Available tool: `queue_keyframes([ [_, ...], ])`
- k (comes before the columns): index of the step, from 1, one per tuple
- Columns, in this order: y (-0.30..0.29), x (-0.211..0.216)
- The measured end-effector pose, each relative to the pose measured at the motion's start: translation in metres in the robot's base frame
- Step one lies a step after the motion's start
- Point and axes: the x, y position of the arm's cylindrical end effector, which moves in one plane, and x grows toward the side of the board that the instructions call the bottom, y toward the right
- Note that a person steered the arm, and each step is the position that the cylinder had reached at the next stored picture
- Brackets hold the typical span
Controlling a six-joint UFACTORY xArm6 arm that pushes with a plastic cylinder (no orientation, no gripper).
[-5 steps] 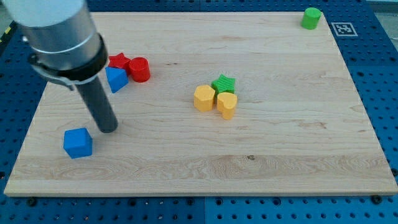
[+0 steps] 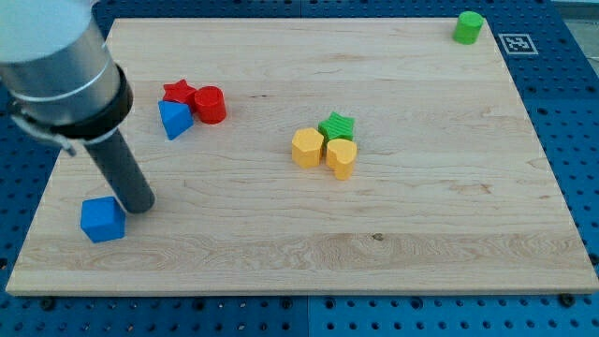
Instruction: Put the cube at the bottom left corner of the board
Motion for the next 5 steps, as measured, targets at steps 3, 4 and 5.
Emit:
queue_keyframes([
  [3, -0.017, 0.009],
  [4, -0.017, 0.018],
  [5, -0.018, 0.008],
])
